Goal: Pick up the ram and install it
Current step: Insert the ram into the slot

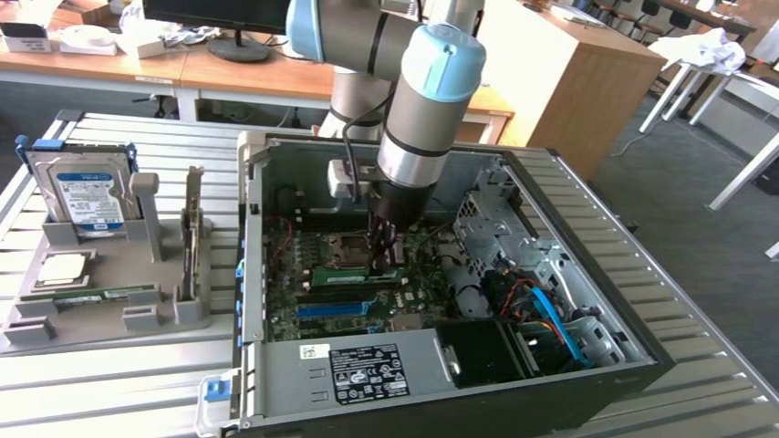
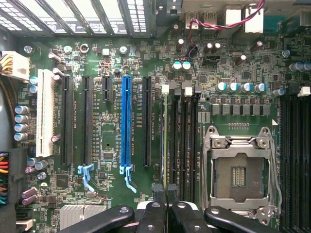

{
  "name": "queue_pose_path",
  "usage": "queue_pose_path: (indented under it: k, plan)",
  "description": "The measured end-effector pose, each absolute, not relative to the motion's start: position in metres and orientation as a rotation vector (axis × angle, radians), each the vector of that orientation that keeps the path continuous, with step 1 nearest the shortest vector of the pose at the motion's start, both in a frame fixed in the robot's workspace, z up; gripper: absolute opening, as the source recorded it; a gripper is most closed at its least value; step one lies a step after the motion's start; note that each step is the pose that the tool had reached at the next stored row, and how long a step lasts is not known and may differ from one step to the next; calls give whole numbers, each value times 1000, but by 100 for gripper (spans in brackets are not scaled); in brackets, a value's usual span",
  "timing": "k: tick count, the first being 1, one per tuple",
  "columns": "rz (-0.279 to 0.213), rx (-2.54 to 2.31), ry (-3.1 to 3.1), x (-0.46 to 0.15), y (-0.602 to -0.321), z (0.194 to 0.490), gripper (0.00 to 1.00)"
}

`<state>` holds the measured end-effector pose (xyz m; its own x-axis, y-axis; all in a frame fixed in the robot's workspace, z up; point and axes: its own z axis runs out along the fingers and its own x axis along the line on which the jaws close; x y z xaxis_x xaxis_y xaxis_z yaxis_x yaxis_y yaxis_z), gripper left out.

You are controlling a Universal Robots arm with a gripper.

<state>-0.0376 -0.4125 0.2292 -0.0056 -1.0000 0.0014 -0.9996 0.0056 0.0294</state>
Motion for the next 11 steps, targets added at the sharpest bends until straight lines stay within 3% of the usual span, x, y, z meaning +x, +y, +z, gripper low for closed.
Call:
queue_pose_path:
  k: [11]
  plan:
    - [-31, 2200, -2213, -38, -412, 236, 12]
